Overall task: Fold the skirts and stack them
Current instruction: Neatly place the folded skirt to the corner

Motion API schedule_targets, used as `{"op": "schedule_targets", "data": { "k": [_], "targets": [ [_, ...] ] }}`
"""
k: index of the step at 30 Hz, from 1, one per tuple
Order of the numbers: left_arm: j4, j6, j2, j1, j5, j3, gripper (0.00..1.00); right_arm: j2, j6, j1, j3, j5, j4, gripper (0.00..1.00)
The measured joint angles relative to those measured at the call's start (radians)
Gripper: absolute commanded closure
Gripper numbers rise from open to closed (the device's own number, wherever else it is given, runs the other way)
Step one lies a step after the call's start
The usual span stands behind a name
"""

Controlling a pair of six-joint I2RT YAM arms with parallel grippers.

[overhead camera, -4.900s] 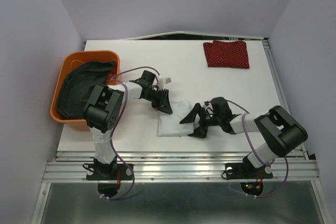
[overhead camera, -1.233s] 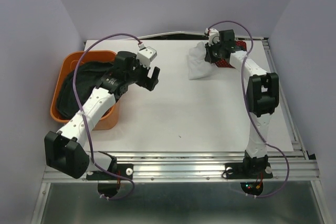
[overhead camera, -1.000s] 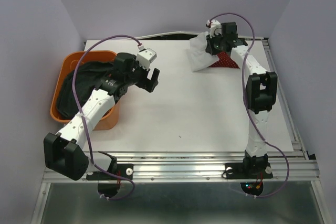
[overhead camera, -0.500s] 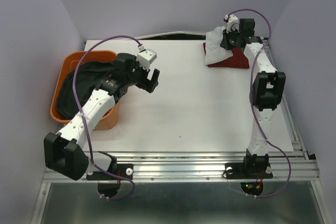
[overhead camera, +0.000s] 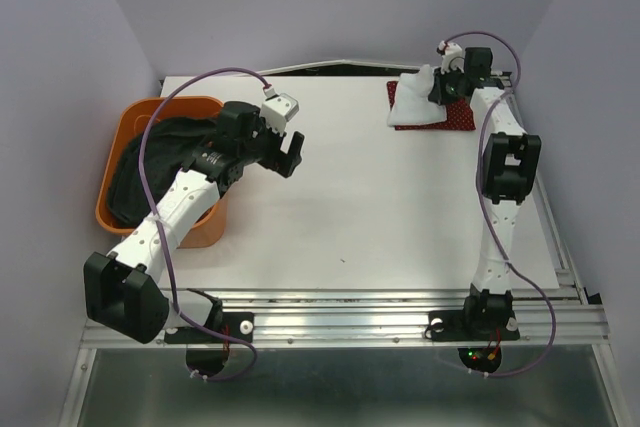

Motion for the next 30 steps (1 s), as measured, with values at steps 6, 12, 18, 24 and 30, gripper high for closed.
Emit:
{"op": "schedule_targets", "data": {
  "k": [6, 12, 18, 24, 30],
  "targets": [
    [-0.004, 0.002, 0.000, 0.000, 0.000, -0.003, 0.02, 0.084, -0.003, -0.022, 0.031, 0.005, 0.006, 0.82],
    [-0.006, 0.002, 0.001, 0.000, 0.002, -0.008, 0.01, 0.112, -0.008, -0.038, 0.031, 0.035, 0.033, 0.20],
    [-0.006, -0.002, 0.015, 0.000, 0.010, -0.008, 0.02, 0.112, 0.013, -0.046, 0.031, 0.068, 0.086, 0.02],
    [-0.007, -0.021, 0.022, 0.011, 0.021, -0.008, 0.02, 0.094, 0.035, -0.046, 0.031, 0.095, 0.118, 0.01],
    [-0.033, -0.040, 0.031, 0.047, 0.029, 0.008, 0.02, -0.016, 0.042, -0.046, 0.025, 0.145, 0.137, 0.13]
  ]
}}
